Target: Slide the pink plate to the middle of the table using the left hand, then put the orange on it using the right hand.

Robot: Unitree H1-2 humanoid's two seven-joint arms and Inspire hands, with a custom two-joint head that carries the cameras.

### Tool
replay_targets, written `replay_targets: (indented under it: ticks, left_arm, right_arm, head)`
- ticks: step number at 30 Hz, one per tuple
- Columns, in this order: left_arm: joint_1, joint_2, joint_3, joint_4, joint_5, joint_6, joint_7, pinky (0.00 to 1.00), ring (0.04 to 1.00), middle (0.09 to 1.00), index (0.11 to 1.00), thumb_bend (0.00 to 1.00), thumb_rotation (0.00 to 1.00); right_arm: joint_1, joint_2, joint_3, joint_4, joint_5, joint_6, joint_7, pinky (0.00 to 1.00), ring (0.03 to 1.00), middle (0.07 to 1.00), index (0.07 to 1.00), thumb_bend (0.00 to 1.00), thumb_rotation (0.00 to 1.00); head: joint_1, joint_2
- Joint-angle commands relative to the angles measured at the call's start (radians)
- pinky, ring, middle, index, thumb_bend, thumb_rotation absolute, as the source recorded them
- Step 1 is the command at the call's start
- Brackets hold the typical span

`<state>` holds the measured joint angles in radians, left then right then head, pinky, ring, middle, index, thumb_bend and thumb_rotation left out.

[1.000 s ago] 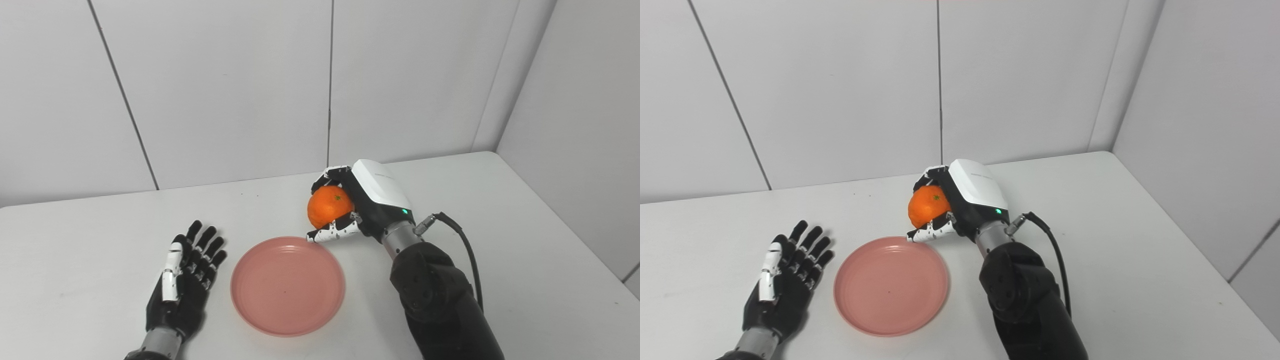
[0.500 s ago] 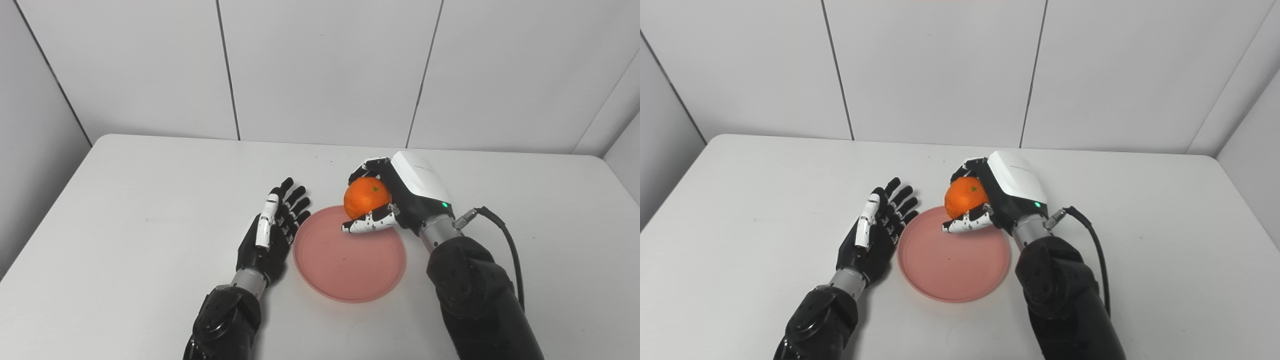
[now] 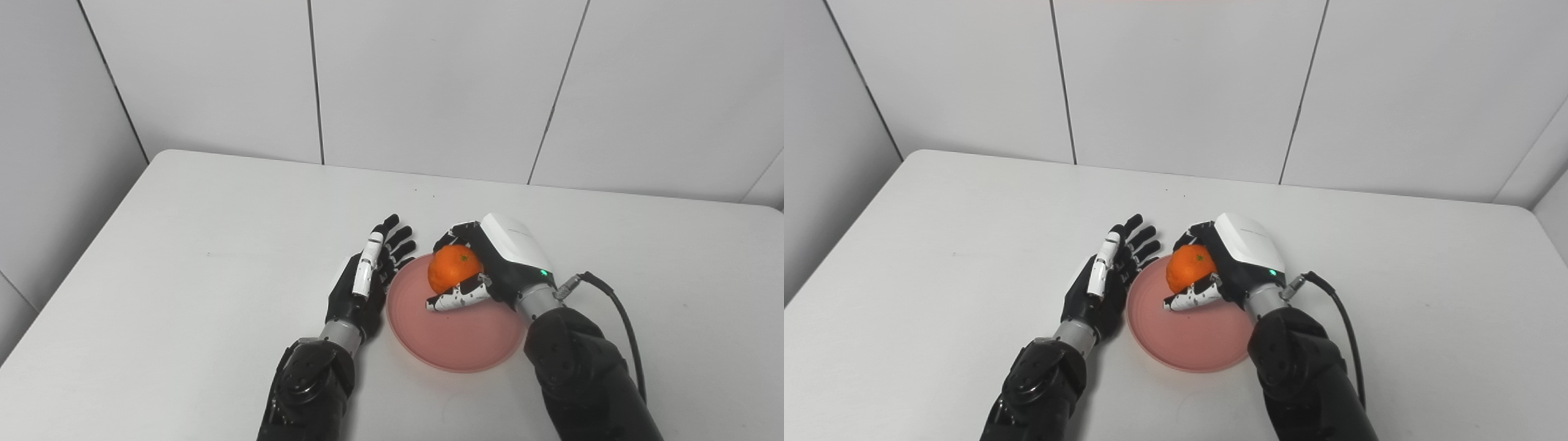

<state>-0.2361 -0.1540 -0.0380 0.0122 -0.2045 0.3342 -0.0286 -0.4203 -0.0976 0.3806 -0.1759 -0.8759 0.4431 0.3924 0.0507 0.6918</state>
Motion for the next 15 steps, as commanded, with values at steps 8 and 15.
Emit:
replay_targets:
  ticks: [8,15]
  left_arm:
    - [0.014,0.021,0.015,-0.003,0.014,0.01,-0.004,0.89,0.909,0.921,0.918,0.38,1.0]
    - [0.01,0.048,0.038,-0.005,-0.012,0.01,-0.037,0.91,0.923,0.931,0.931,0.38,1.0]
  right_arm:
    - [0.007,0.034,0.031,0.01,-0.003,-0.027,-0.074,0.28,0.359,0.417,0.521,0.52,0.0]
    - [0.017,0.047,0.049,0.033,-0.013,-0.021,-0.107,0.3,0.374,0.424,0.518,0.53,0.0]
  head:
    - [-0.042,0.005]
    - [-0.094,0.004]
